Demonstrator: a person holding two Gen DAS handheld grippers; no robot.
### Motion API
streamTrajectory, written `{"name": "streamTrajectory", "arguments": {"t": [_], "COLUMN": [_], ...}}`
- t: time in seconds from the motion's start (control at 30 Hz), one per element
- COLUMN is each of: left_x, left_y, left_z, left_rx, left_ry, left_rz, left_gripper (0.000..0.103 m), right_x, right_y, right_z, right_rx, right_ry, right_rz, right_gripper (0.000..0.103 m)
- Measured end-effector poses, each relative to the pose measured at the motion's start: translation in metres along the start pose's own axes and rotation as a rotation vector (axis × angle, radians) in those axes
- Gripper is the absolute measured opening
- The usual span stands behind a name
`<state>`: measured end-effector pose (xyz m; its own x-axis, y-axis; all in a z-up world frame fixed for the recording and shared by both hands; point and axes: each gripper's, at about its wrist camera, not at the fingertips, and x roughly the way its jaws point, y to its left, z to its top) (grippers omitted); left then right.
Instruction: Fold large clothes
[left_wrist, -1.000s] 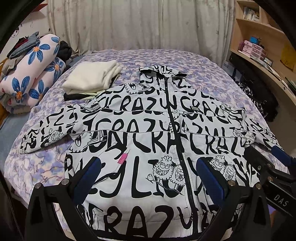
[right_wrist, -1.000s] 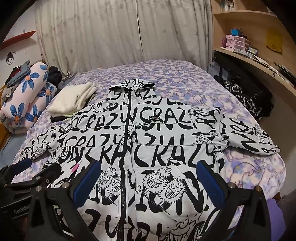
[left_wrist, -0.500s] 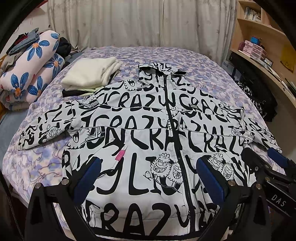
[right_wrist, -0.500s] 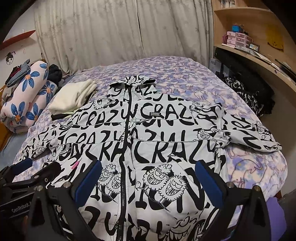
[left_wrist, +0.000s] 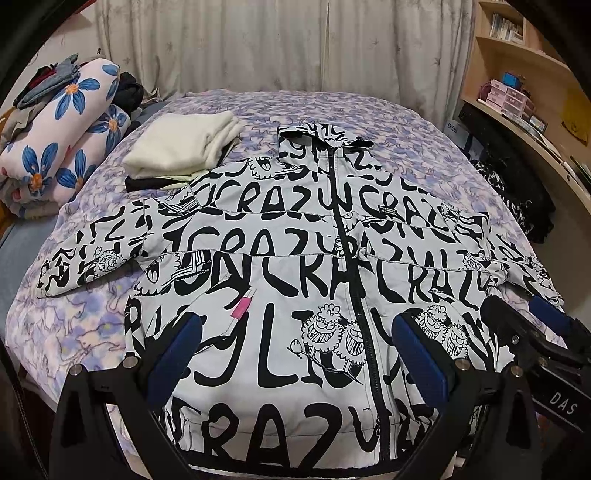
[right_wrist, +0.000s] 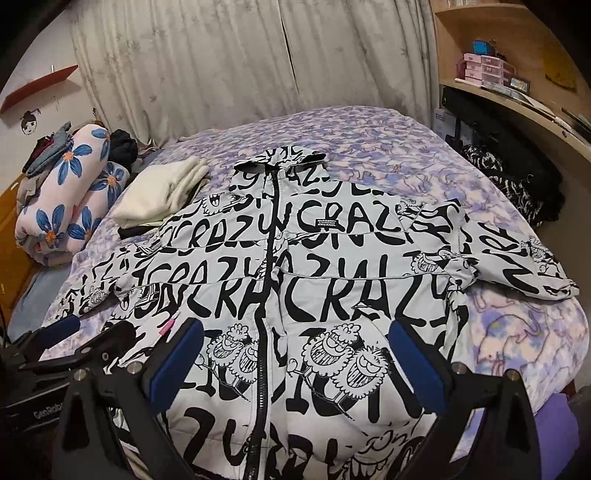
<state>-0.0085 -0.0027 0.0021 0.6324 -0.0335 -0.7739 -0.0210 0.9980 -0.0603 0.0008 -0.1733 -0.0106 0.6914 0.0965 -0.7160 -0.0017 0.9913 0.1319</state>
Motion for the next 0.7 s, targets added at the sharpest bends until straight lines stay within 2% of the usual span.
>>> {"name": "streamTrajectory", "arguments": {"t": [0.43, 0.7], "left_x": [0.000, -0.002], "left_y": [0.002, 0.002], "left_z": [-0.001, 0.008], "left_rx": [-0.004, -0.002], "left_ry": [0.007, -0.005], "left_rz": [0.003, -0.004], "left_gripper": [0.102, 0.102], "right_x": [-0.002, -0.021], "right_y": [-0.003, -0.013], "right_z": [0.000, 0.025], "right_rx": [-0.003, -0.029], "right_ry": [0.003, -0.044], "right_rz": [-0.013, -0.015], "right_gripper": [0.101, 0.101]}}
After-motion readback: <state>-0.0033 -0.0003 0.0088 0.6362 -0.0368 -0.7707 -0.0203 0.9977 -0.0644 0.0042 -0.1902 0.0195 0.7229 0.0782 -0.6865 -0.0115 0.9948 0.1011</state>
